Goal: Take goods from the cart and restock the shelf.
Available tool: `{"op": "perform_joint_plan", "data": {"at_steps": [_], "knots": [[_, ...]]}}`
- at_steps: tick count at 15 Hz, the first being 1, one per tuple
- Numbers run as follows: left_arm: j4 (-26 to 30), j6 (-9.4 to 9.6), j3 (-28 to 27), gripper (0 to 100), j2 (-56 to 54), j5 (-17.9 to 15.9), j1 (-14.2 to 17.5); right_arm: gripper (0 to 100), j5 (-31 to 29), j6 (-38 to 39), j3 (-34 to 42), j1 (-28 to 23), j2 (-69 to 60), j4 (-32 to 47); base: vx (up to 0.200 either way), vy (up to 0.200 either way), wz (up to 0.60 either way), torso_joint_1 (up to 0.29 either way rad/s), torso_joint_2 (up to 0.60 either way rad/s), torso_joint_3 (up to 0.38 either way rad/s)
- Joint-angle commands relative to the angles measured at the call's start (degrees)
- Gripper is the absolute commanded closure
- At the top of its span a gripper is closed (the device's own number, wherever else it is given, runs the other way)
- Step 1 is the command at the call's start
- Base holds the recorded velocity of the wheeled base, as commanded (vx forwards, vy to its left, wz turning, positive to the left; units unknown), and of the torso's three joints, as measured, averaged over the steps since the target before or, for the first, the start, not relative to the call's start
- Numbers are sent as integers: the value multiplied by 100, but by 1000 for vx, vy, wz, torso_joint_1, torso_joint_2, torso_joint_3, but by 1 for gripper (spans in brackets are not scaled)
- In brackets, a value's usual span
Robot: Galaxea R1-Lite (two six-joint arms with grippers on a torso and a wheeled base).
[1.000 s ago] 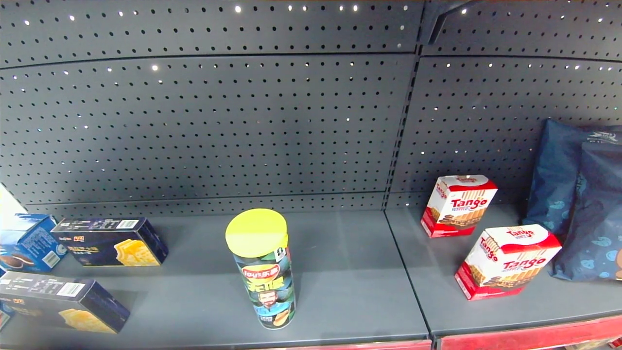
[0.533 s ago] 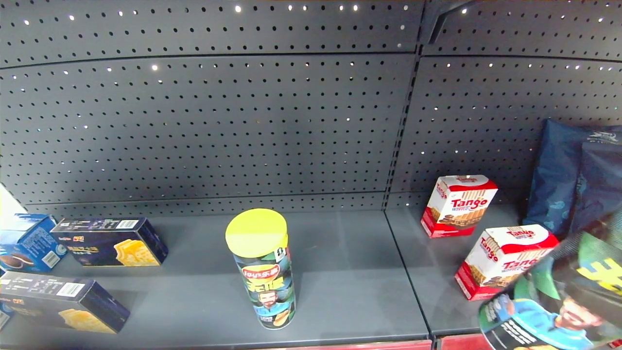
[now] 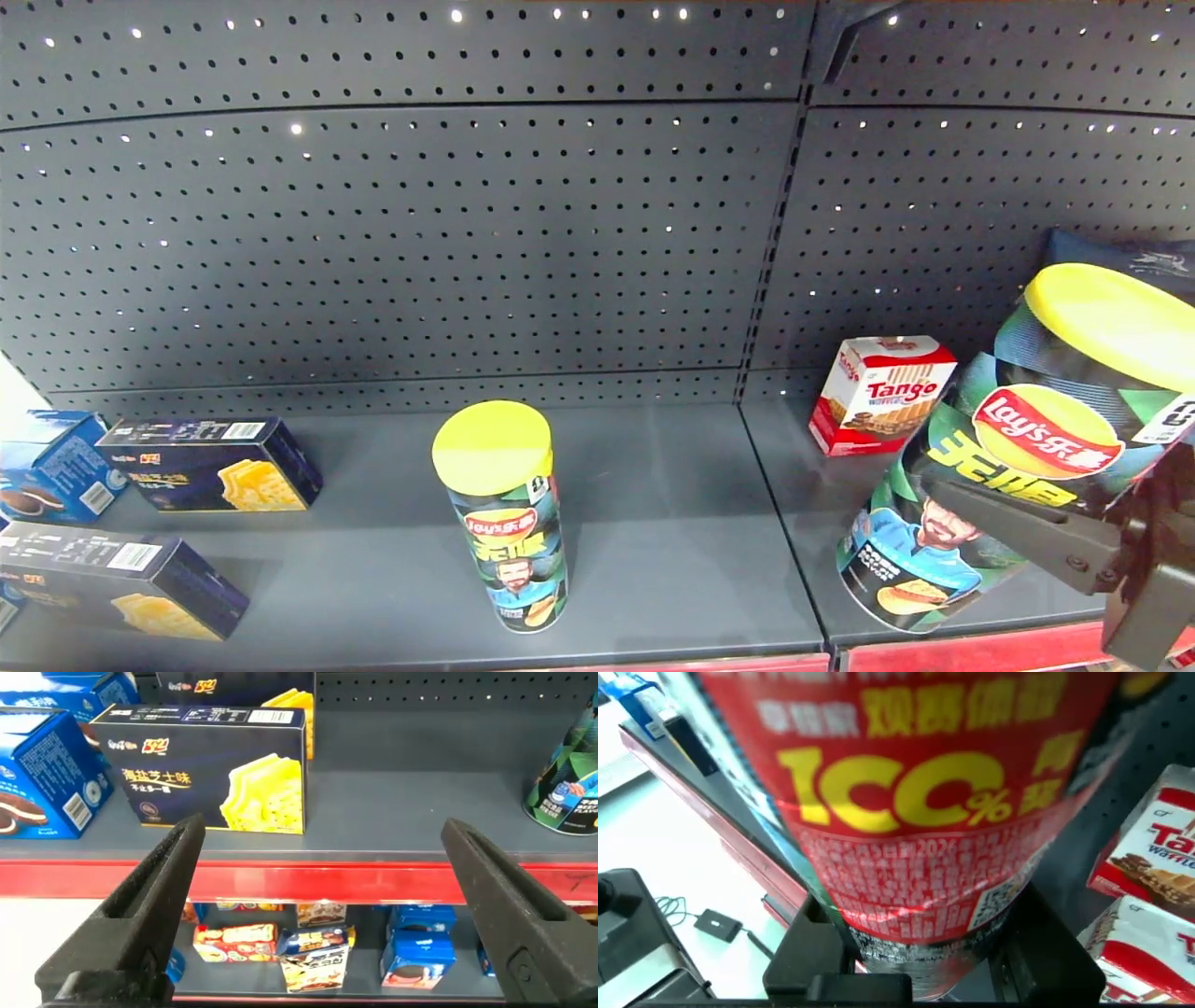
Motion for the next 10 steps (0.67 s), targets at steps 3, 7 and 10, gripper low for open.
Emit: {"op": "perform_joint_plan", "data": {"at_steps": [3, 7, 10], "knots": [[-1, -4, 0, 0, -2, 2, 4, 100, 66, 14, -52, 0, 158, -18, 0, 0, 400, 0, 3, 6], [-1, -4, 0, 0, -2, -7, 4, 100, 347, 163, -219, -185, 641, -115, 0, 0, 0, 0, 0, 0], [-1, -4, 0, 0, -2, -7, 4, 100, 901, 66, -245, -290, 1467, -1099, 0, 0, 0, 0, 0, 0]]}}
